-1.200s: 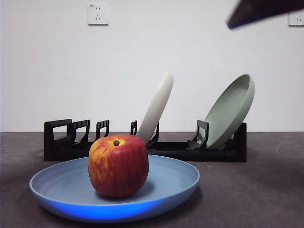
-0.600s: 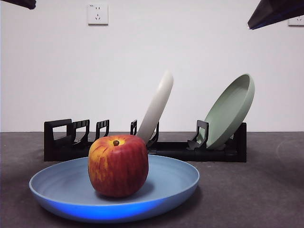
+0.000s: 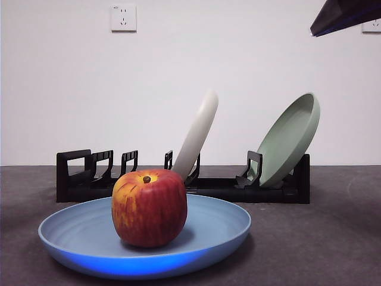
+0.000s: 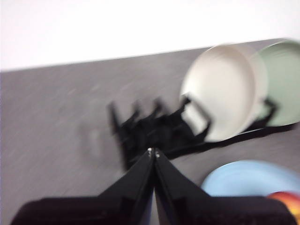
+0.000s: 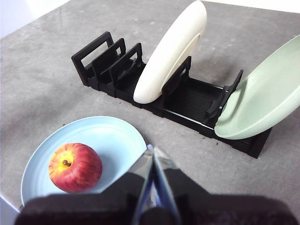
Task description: Take the blue plate from the plate rack,put the plate on the table,take the apple from the table,put the apple in the plate
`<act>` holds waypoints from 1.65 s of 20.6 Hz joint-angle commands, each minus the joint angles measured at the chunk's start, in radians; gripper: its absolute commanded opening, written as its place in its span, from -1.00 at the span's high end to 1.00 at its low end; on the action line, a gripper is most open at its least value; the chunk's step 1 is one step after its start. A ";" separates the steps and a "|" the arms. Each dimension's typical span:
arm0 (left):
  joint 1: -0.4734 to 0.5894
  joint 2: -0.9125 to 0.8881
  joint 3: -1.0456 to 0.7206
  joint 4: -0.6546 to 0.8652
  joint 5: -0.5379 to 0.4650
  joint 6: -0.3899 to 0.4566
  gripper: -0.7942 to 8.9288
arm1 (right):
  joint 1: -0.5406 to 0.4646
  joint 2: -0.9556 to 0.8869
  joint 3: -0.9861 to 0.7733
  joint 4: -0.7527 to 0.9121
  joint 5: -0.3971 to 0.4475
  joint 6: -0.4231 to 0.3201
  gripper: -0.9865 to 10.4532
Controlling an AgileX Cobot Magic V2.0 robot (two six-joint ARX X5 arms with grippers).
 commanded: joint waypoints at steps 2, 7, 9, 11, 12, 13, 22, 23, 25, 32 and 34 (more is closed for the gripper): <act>0.205 -0.134 -0.195 0.088 0.073 -0.014 0.84 | 0.000 -0.001 -0.003 0.005 0.003 0.010 0.83; 0.354 -0.294 -0.415 0.194 0.072 -0.040 0.84 | 0.000 -0.001 -0.003 0.005 0.003 0.010 0.83; 0.376 -0.340 -0.462 0.195 0.072 -0.040 0.84 | 0.000 -0.001 -0.003 0.005 0.003 0.010 0.83; 0.382 -0.351 -0.476 0.199 0.072 -0.036 0.84 | 0.000 -0.001 -0.003 0.005 0.003 0.010 0.83; 0.385 -0.351 -0.476 0.196 0.074 -0.034 0.84 | 0.000 -0.001 -0.003 0.003 0.003 0.010 0.83; 0.386 -0.351 -0.476 0.196 0.074 -0.034 0.84 | 0.000 -0.001 -0.003 0.002 0.003 0.010 0.83; 0.401 -0.351 -0.476 0.202 0.093 -0.034 0.84 | 0.000 -0.001 -0.003 0.002 0.003 0.010 0.83; 0.401 -0.351 -0.476 0.202 0.093 -0.034 0.84 | 0.000 -0.001 -0.003 0.002 0.003 0.010 0.83; 0.401 -0.351 -0.476 0.202 0.093 -0.034 0.84 | 0.000 -0.001 -0.003 0.002 0.003 0.010 0.83; 0.401 -0.351 -0.476 0.202 0.093 -0.034 0.84 | 0.000 -0.005 -0.003 -0.001 0.004 -0.004 0.83; 0.401 -0.351 -0.476 0.202 0.093 -0.034 0.84 | -0.018 -0.055 -0.003 -0.018 0.063 -0.106 0.83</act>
